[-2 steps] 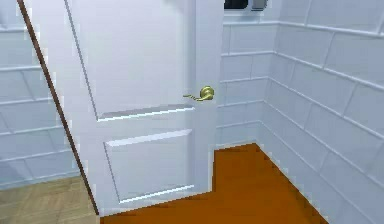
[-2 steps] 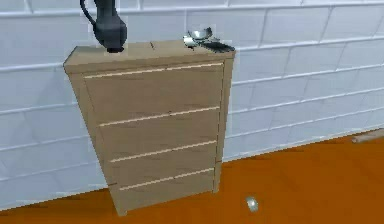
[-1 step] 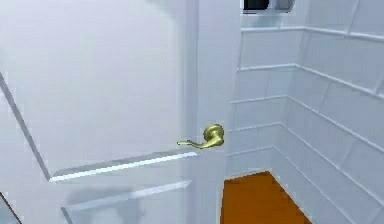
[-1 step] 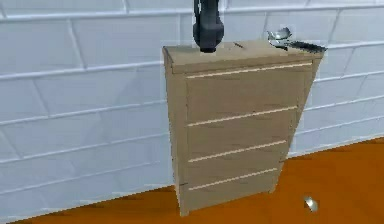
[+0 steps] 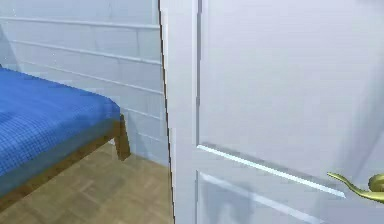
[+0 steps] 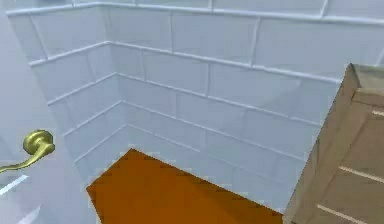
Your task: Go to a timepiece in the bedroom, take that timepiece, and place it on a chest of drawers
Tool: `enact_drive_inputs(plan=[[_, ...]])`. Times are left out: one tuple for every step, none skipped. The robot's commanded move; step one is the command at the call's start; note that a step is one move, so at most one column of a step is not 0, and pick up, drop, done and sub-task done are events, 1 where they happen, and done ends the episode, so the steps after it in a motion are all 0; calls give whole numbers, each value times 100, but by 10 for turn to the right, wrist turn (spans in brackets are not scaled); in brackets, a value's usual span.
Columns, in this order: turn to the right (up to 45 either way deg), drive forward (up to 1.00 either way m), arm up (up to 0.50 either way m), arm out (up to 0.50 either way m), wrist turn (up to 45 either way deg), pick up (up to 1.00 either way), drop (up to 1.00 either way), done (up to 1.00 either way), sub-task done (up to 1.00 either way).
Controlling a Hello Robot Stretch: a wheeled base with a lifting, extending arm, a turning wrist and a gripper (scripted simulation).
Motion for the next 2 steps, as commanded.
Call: enact_drive_inputs(plan=[[-450, 0, 0, 0, 0, 0, 0, 0, 0], [-120, 0, 0, 0, 0, 0, 0, 0, 0]])
